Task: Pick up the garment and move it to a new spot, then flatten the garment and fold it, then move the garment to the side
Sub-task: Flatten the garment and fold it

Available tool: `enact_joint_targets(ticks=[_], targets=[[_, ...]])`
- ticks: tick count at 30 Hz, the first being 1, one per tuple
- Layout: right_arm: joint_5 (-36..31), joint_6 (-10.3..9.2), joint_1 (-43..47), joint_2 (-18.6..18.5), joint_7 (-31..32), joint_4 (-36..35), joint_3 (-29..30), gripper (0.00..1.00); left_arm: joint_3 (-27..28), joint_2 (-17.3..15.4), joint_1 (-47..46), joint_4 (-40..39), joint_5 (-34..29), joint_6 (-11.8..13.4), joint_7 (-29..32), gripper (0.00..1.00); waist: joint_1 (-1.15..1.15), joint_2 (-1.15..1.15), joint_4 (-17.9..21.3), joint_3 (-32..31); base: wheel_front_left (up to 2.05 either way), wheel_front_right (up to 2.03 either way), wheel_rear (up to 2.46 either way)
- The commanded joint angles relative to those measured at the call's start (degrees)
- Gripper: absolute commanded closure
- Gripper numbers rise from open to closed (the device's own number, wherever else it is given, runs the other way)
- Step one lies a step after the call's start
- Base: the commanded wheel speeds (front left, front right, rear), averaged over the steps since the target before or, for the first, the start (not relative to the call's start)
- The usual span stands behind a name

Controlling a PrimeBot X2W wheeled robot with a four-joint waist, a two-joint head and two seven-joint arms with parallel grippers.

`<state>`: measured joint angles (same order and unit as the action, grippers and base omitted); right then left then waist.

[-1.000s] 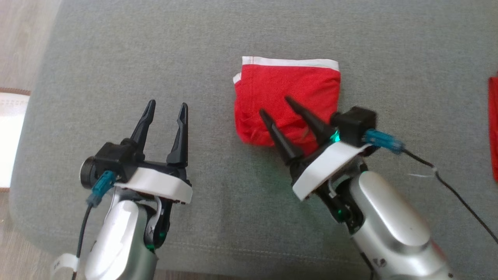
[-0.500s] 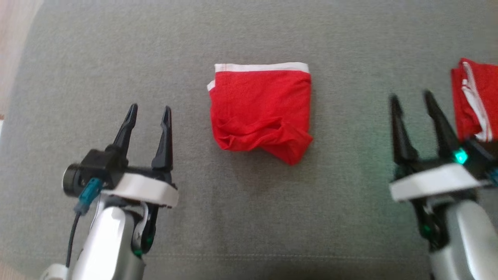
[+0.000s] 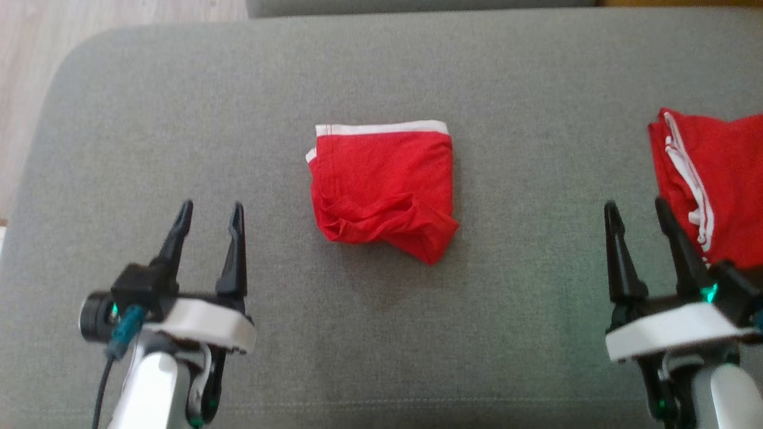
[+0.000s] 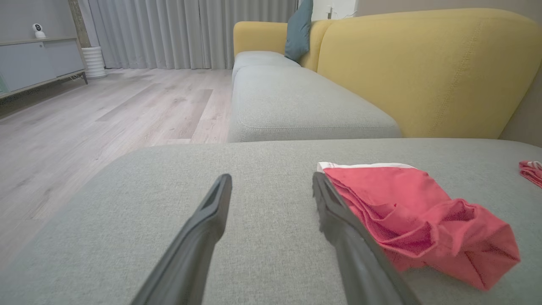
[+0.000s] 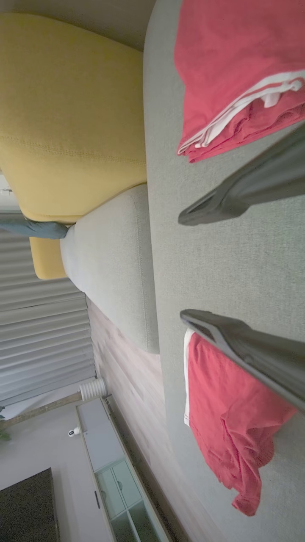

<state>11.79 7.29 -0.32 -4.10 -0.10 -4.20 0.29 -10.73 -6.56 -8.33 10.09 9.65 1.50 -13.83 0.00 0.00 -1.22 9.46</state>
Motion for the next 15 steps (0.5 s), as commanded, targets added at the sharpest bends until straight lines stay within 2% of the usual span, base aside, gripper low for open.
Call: enact_joint_targets(ticks=[1,15], targets=[[-0.5,0.2,1.4,0.2,0.5,-2.7,-1.0,0.0,1.5,-1.4,0.7,-2.6,-0.6,0.5,0.4,0.0,0.0,0.0,0.1,-2.2,0.0,0.0,0.0],[-0.8,0.2,6.3,0.6,3.4,-5.4,-0.6,0.0,1.2,-2.4,6.2,-5.0,-0.4,2.1,2.7,0.0,0.0,0.0,0.0,-7.1,0.0,0.0,0.0]])
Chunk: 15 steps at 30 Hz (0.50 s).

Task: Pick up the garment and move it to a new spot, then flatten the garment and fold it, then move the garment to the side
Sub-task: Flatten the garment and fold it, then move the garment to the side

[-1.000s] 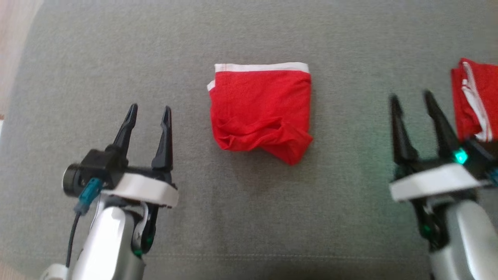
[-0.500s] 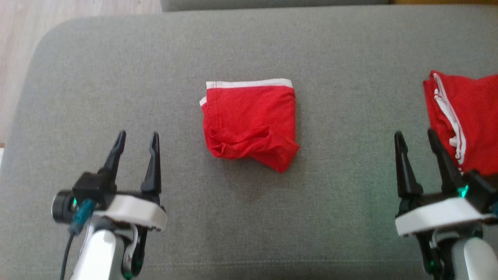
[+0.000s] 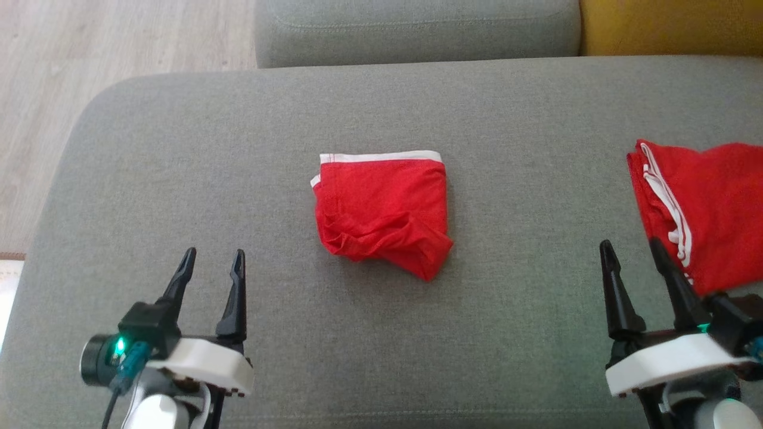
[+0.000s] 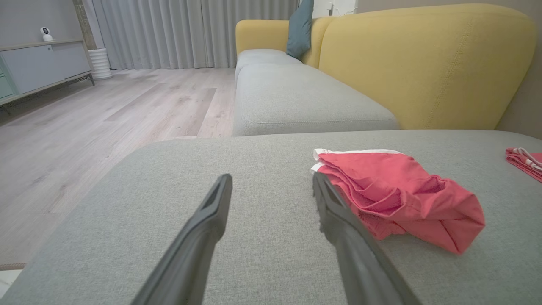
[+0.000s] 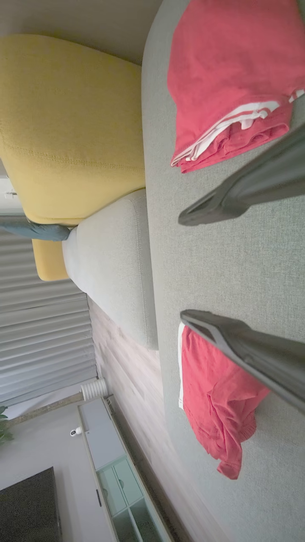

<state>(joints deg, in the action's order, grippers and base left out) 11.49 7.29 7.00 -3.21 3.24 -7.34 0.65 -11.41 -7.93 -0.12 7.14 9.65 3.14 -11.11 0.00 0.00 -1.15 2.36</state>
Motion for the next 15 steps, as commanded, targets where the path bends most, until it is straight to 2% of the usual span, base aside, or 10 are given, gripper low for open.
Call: enact_joint_targets(ticks=[1,15], targets=[[-0.5,0.2,-0.9,-0.3,0.2,-2.4,-0.9,0.0,1.8,-1.1,-1.8,-2.3,-0.4,0.6,0.1,0.0,0.0,0.0,-0.1,-0.1,0.0,0.0,0.0],[-0.3,0.2,-1.2,-0.3,0.8,-2.7,-1.0,0.0,1.3,-1.4,-1.9,-3.5,-0.2,1.5,0.3,0.0,0.0,0.0,-0.4,0.1,0.0,0.0,0.0]])
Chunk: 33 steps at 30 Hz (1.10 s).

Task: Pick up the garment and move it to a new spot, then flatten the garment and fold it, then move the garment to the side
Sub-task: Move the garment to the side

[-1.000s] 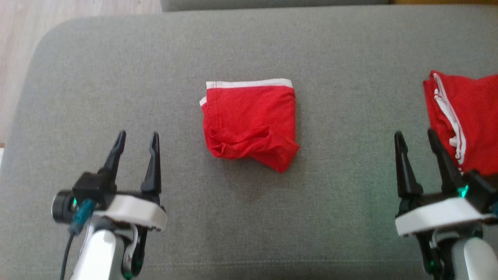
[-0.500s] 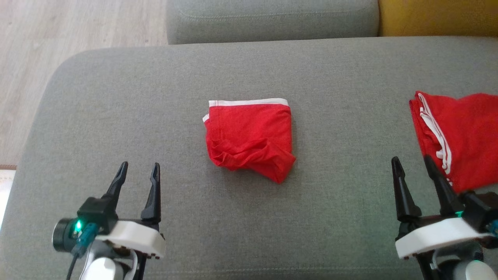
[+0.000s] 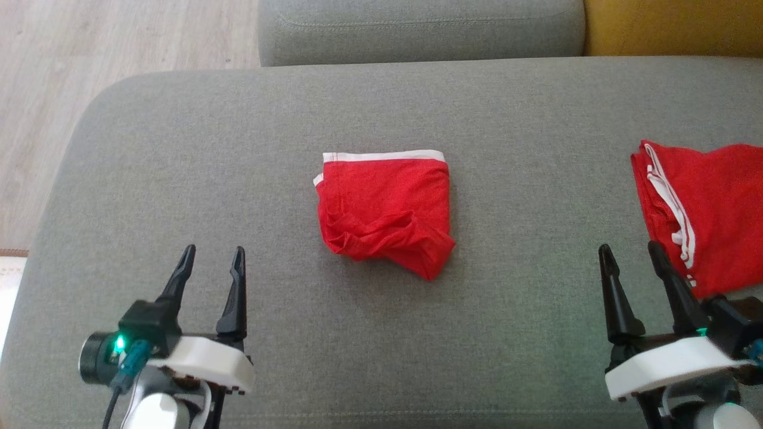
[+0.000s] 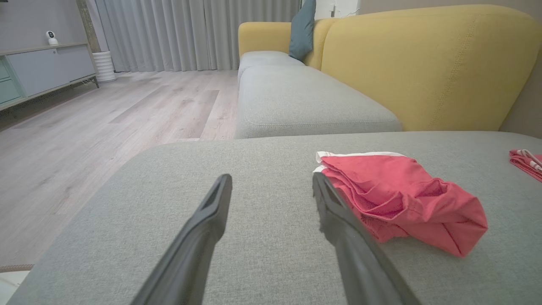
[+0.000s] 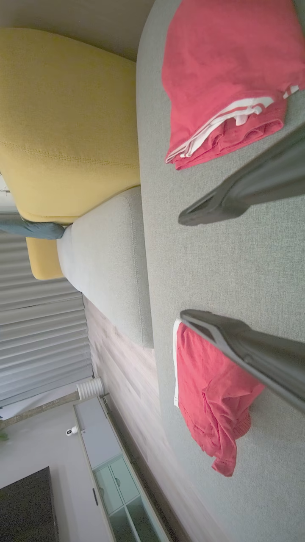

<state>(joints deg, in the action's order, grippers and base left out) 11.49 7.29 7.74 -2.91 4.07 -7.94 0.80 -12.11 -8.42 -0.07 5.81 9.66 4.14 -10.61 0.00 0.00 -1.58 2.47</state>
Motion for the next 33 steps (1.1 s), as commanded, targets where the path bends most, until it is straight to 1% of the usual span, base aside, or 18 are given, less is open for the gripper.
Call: enact_joint_targets(ticks=[1,12,17,20,24,25,31,33], targets=[[-0.3,0.2,-2.0,-0.6,0.0,-2.0,-1.1,0.0,2.1,-0.8,-2.0,-2.1,0.0,0.5,-0.2,0.0,0.0,0.0,-0.1,0.0,0.0,0.0,0.0],[-0.1,0.2,-2.5,-0.6,0.2,-1.3,-1.2,0.0,1.7,-1.3,-2.5,-2.3,0.2,0.9,-0.3,0.0,0.0,0.0,-0.2,0.5,0.0,0.0,0.0],[0.8,0.2,-4.5,-0.7,1.5,1.6,-1.8,0.0,1.4,-1.4,-3.7,-2.7,0.1,0.9,-0.4,0.0,0.0,0.0,-0.8,2.0,0.0,0.0,0.0],[1.8,0.2,-8.4,-1.0,2.0,5.5,-4.0,0.0,0.9,-1.3,-5.3,-2.8,0.0,0.6,-0.6,0.0,0.0,0.0,-1.7,3.8,0.0,0.0,0.0],[2.7,0.2,-15.2,-1.1,1.7,12.8,-8.1,0.0,-0.1,-0.8,-7.6,-2.7,-0.1,0.0,-1.2,0.0,0.0,0.0,-3.3,6.3,0.0,0.0,0.0],[2.7,0.2,-15.2,-1.1,1.7,12.8,-8.1,0.0,-0.1,-0.8,-7.6,-2.7,-0.1,0.0,-1.2,0.0,0.0,0.0,-3.3,6.3,0.0,0.0,0.0],[5.6,0.2,-24.7,-0.3,0.7,25.9,-14.2,0.0,-1.4,0.2,-10.3,-1.5,0.0,-0.7,-2.3,0.0,0.0,0.0,-5.4,9.7,0.0,0.0,0.0],[7.5,0.2,-27.1,-0.1,0.3,29.8,-15.7,0.0,-1.7,0.4,-11.0,-0.9,0.0,-0.9,-2.7,0.0,0.0,0.0,-6.0,10.3,0.0,0.0,0.0]])
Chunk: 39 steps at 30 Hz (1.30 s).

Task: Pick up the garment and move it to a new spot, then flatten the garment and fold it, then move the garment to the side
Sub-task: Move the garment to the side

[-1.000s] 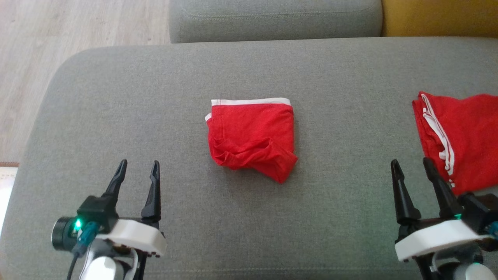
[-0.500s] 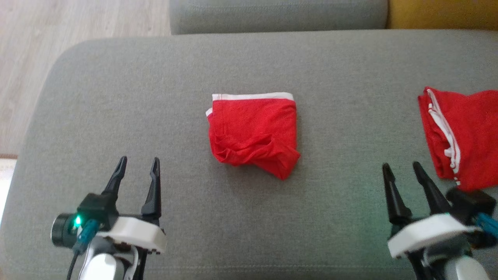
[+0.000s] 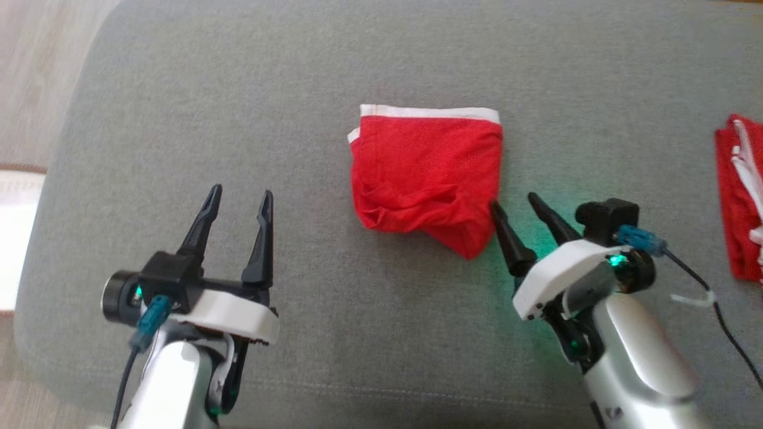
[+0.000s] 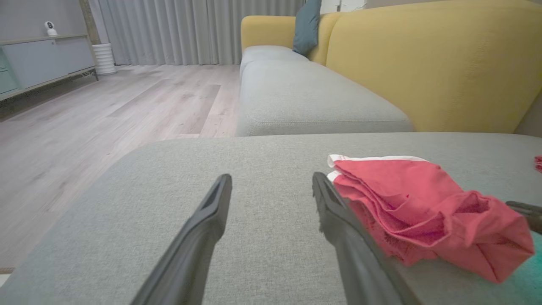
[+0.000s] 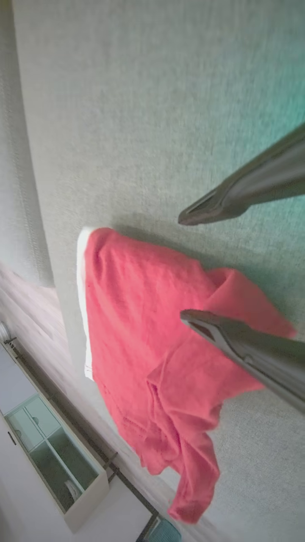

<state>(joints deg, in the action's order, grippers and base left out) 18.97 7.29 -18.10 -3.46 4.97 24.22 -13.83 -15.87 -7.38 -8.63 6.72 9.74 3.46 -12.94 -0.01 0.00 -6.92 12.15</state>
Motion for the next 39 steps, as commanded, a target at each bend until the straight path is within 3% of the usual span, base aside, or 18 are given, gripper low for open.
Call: enact_joint_targets(ticks=[1,11,12,15,19,26,34,39], targets=[[0.8,0.2,-2.2,0.5,-0.8,-0.6,-1.8,0.0,2.0,-0.5,-2.7,-1.5,0.0,-0.3,-0.5,0.0,0.01,0.0,-0.8,0.8,0.0,0.0,0.0],[12.7,0.2,-6.6,0.6,1.4,11.7,-12.8,0.0,1.7,-0.3,-3.7,0.5,0.2,-0.3,-1.5,0.0,0.01,0.0,-1.0,1.2,0.0,0.0,0.0],[13.2,0.2,-6.9,0.6,1.7,12.6,-13.6,0.08,1.7,-0.3,-3.8,0.5,0.2,-0.3,-1.5,0.0,0.01,0.0,-1.0,1.3,0.0,0.0,0.0],[14.6,0.2,-8.0,0.6,1.3,14.3,-14.9,1.0,1.6,-0.3,-4.0,0.8,0.3,-0.3,-1.7,0.0,0.01,0.0,-0.9,1.3,0.0,0.0,0.0],[15.5,0.2,-9.3,0.6,0.0,15.6,-15.1,1.0,1.6,-0.3,-4.1,1.0,0.3,-0.2,-1.8,0.0,0.01,0.0,-0.5,1.2,0.0,0.0,0.0],[11.0,0.2,-8.7,-0.9,-1.3,13.9,-13.6,1.0,2.0,-0.8,-3.5,0.5,0.4,0.2,-1.9,0.0,0.01,0.0,2.6,0.9,0.0,0.0,0.0],[4.9,0.2,-2.4,-8.6,4.1,2.5,-8.1,1.0,1.9,-1.7,-3.1,-1.6,0.3,0.3,-1.9,0.0,0.01,0.0,11.4,2.2,0.0,0.0,0.0],[3.2,0.2,-0.7,-11.2,7.8,-3.6,-5.7,1.0,1.6,-2.4,-3.7,-2.6,0.1,0.1,-1.6,0.0,0.01,0.0,15.4,3.4,0.0,0.0,0.0]])
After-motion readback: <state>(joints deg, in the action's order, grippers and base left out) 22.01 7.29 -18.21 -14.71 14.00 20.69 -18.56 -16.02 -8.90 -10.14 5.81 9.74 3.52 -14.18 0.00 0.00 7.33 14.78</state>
